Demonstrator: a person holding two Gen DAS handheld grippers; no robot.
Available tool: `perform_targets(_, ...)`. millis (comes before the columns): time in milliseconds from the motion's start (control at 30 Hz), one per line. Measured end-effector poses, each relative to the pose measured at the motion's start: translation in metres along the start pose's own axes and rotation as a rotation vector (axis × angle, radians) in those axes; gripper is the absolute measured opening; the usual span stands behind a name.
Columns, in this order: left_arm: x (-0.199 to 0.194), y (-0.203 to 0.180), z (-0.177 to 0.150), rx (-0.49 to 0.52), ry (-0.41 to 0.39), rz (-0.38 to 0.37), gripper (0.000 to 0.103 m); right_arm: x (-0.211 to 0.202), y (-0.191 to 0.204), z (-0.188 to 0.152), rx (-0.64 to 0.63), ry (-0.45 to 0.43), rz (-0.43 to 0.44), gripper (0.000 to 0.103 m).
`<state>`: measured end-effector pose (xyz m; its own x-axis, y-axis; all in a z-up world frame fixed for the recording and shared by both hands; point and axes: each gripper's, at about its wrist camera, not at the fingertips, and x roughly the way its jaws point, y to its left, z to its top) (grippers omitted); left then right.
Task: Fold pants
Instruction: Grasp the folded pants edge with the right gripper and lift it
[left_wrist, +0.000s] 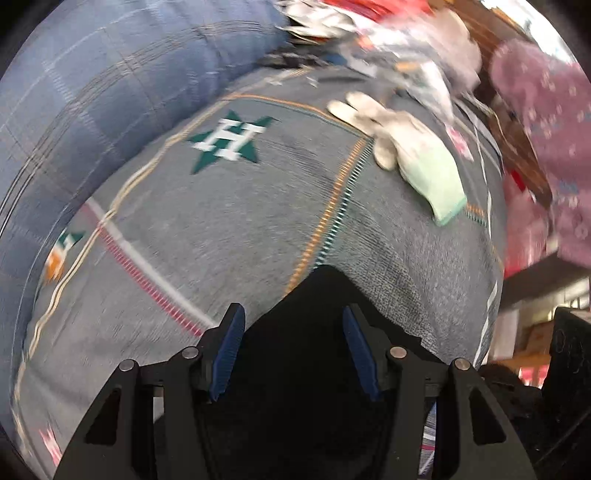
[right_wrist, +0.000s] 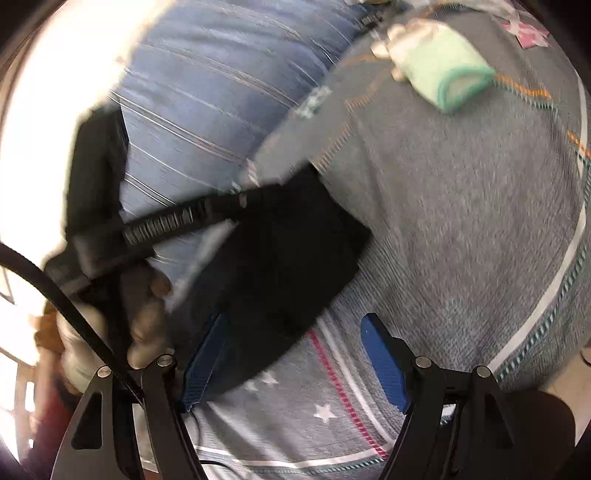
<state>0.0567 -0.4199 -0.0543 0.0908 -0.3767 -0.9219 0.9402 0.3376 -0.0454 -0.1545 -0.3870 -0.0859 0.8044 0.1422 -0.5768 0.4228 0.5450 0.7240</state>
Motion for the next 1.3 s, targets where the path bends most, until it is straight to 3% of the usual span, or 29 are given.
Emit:
perform_targets(100,0.014,-0.004,0.009,0.064,0.034,0.008,0.054,0.007,0.001,0.006,0.008,-0.038,0.032,0.081)
perform_targets(167,0.018,-0.002,0.017,0.071,0.044,-0.025,0.054,0.015,0.006,0.014,-0.01,-0.056,0.035,0.081)
perform_targets(233,0.018,-0.001,0.022,0.074,0.054,-0.05,0.034,0.021,0.012,0.019,-0.043,-0.072,0.022,0.081)
perform_targets(267,0.016,-0.002,0.023,0.079,0.051,-0.071,0.012,0.024,0.016,0.021,-0.056,-0.081,0.014,0.081)
perform_targets(300,0.015,-0.003,0.022,0.085,0.052,-0.082,0.01,0.025,0.015,0.023,-0.062,-0.088,0.012,0.081)
perform_targets(333,0.012,-0.004,0.021,0.093,0.041,-0.075,0.01,0.025,0.016,0.024,-0.053,-0.081,0.008,0.074)
perform_targets(367,0.01,-0.004,0.019,0.092,0.036,-0.071,0.01,0.024,0.015,0.023,-0.049,-0.086,-0.009,0.05)
perform_targets(400,0.007,-0.003,0.017,0.088,0.028,-0.066,0.01,0.023,0.011,0.024,-0.027,-0.089,-0.02,0.038)
perform_targets(433,0.002,-0.003,0.014,0.08,0.014,-0.068,0.01,0.022,0.005,0.024,0.002,-0.082,-0.001,0.032)
perform_targets(500,-0.012,-0.002,0.011,0.059,-0.024,-0.077,0.009,0.018,0.0,0.025,0.038,-0.081,0.037,0.03)
perform_targets(600,-0.04,-0.002,0.004,0.036,-0.087,-0.08,0.009,0.008,0.012,0.021,-0.021,-0.103,0.014,0.025)
perform_targets(767,-0.108,0.009,-0.014,-0.019,-0.218,-0.094,0.009,-0.024,0.064,0.01,-0.162,-0.156,0.01,0.021)
perform_targets(1000,-0.205,0.067,-0.098,-0.202,-0.424,-0.117,0.009,-0.035,0.159,-0.034,-0.404,-0.156,0.04,0.018)
perform_targets(1300,-0.262,0.138,-0.252,-0.512,-0.606,-0.109,0.009,0.009,0.261,-0.124,-0.694,0.007,0.077,0.017)
